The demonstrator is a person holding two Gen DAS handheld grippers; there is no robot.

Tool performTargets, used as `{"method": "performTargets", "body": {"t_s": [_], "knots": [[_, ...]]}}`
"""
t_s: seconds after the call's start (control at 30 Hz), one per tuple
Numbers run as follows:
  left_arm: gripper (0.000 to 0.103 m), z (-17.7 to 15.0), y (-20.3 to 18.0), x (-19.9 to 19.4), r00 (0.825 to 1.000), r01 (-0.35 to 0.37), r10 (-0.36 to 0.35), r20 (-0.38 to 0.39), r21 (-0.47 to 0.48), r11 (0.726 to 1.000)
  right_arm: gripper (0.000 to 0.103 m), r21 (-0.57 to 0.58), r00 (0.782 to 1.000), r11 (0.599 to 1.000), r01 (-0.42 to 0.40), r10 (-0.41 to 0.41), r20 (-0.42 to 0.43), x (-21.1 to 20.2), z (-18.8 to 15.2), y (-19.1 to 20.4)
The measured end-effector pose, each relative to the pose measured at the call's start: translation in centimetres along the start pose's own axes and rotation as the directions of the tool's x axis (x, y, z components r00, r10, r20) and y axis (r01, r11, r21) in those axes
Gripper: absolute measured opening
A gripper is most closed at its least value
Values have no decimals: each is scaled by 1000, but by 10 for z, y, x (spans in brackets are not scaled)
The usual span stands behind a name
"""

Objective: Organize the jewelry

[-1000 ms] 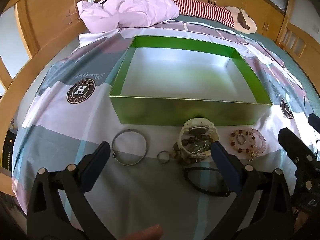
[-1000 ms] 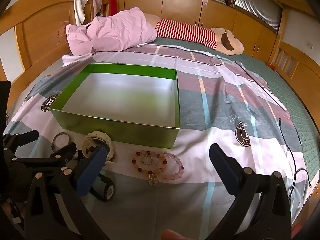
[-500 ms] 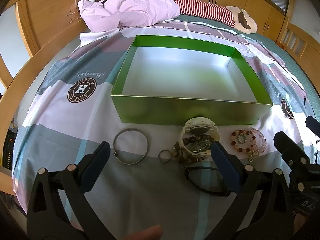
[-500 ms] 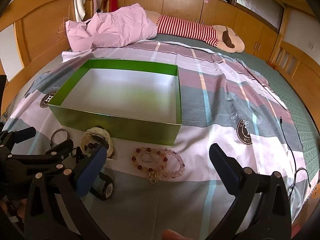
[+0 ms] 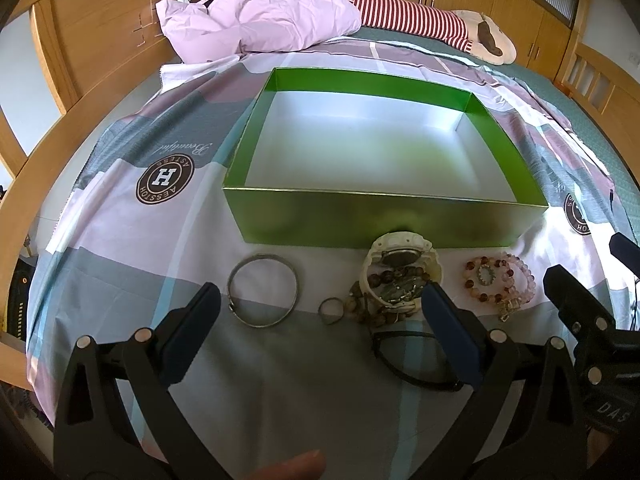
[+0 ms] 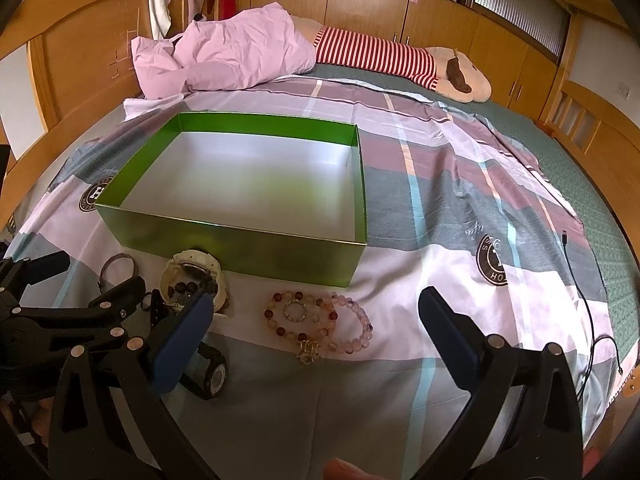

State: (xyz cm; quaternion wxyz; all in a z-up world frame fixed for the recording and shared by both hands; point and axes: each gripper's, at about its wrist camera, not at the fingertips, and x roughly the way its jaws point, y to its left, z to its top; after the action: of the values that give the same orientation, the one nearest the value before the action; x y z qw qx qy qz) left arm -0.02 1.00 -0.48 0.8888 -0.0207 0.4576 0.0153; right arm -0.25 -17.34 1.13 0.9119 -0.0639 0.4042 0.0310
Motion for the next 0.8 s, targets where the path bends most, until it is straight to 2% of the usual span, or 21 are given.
{"method": "performTargets", "body": {"t_s": [0.8], "knots": [[100,-1,1,2,1000,-10,10,-10,5,1000,101,-3,1000,1000,1,-1,-2,2,-1,0]]}}
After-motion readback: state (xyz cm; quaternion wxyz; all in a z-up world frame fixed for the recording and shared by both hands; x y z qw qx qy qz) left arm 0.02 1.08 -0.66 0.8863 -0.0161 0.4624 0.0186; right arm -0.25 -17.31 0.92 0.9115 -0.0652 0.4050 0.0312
